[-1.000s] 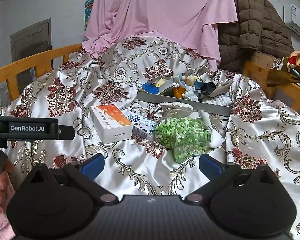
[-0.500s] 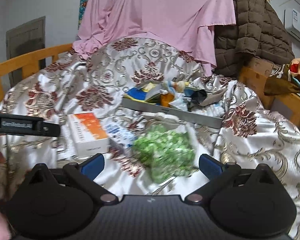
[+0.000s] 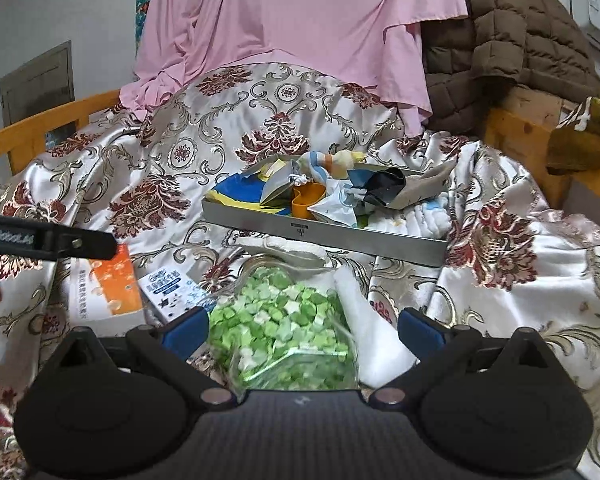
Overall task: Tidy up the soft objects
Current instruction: 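Lower the left tool to the pink-and-white strip while the right tool reaches the white cloth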
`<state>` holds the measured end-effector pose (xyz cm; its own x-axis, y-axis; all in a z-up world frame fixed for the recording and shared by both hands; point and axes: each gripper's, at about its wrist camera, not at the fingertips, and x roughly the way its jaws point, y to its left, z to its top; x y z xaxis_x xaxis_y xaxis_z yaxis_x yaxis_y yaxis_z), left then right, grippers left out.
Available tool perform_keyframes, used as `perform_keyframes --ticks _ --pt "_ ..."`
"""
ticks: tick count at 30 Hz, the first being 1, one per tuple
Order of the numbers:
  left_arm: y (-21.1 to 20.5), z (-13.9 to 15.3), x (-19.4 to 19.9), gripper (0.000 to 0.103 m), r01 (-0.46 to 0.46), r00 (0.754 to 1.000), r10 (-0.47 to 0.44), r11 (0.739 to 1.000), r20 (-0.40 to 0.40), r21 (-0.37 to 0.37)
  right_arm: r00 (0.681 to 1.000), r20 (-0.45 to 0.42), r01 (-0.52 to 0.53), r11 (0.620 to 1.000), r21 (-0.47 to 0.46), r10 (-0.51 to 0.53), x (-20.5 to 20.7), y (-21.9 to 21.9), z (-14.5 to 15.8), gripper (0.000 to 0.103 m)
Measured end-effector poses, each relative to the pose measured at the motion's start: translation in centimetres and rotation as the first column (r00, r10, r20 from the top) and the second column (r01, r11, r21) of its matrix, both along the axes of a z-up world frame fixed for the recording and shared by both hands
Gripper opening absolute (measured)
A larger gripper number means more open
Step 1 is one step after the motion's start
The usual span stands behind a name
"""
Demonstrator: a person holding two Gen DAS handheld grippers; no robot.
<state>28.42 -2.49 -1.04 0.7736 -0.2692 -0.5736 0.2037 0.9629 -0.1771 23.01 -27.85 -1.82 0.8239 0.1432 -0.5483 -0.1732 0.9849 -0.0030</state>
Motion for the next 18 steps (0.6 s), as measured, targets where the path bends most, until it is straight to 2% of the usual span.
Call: perform_keyframes --ticks 4,7,11,15,18 --pt "-1.1 -0.5 4.5 0.102 0.089 0.995 -0.092 0.994 -0.044 -0.065 1.0 -0.003 0.001 1.0 0.028 -0.001 1.6 -0.5 -0.5 0.102" --pt "-2.2 -0.9 8.0 0.102 0.117 0.986 -0.131 0.984 -0.102 -0.135 1.0 -0.009 0.019 0.999 0.038 -0.018 2.8 -1.1 -0.8 0.102" --pt "-3.7 -1.9 11.7 0.102 0.092 0.973 -0.134 0.972 -0.187 -0.217 0.999 -0.023 0.041 0.997 0.067 -0.039 4.1 -2.1 -1.2 0.102" --pt "-5.5 -3.0 14.1 0.102 0.082 0.957 -0.146 0.965 -0.25 -0.248 0.998 -0.044 0.049 0.995 0.09 -0.046 5.2 -2.7 -1.7 0.102" --pt "-6.3 -4.1 15.7 0.102 0.048 0.936 -0.142 0.958 -0.323 -0.283 0.997 -0.064 0.043 0.993 0.107 -0.037 5.9 -2.9 -2.0 0.098"
